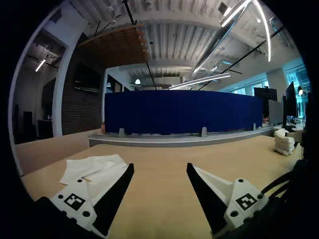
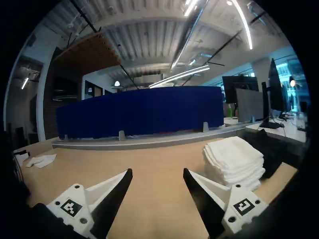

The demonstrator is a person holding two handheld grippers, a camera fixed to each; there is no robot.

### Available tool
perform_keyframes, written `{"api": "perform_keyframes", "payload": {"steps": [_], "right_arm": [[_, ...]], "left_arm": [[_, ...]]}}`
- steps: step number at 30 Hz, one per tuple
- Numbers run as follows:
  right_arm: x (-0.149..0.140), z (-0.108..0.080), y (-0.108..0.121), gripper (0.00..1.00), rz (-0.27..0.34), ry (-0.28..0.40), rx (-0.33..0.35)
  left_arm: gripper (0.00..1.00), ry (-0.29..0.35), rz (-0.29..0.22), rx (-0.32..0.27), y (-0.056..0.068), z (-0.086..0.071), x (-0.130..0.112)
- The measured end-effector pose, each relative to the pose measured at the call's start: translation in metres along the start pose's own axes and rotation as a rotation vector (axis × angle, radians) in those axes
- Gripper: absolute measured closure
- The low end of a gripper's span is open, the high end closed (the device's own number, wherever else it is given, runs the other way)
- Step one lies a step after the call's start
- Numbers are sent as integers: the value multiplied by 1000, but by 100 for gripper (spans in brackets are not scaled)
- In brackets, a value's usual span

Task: Fold towel

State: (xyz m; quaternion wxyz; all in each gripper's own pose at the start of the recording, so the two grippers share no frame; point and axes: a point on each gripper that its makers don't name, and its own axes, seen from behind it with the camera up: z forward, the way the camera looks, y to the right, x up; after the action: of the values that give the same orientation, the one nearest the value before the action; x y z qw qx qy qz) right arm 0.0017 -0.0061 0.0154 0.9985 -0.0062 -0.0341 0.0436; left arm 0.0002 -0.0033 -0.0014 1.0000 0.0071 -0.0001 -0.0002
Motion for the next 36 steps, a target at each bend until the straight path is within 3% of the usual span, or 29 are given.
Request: {"api": "perform_keyframes", "payload": {"steps": [8, 23, 36], "right_arm": [[-2, -4, 1, 1, -51, 6, 8], [-4, -14, -2, 1, -92, 30, 19], [-2, -17, -1, 0, -88, 68, 18]], "left_arm": [[2, 0, 0, 0, 0, 0, 0], [2, 0, 0, 0, 1, 0, 0], [2, 0, 0, 0, 0, 0, 0]]}}
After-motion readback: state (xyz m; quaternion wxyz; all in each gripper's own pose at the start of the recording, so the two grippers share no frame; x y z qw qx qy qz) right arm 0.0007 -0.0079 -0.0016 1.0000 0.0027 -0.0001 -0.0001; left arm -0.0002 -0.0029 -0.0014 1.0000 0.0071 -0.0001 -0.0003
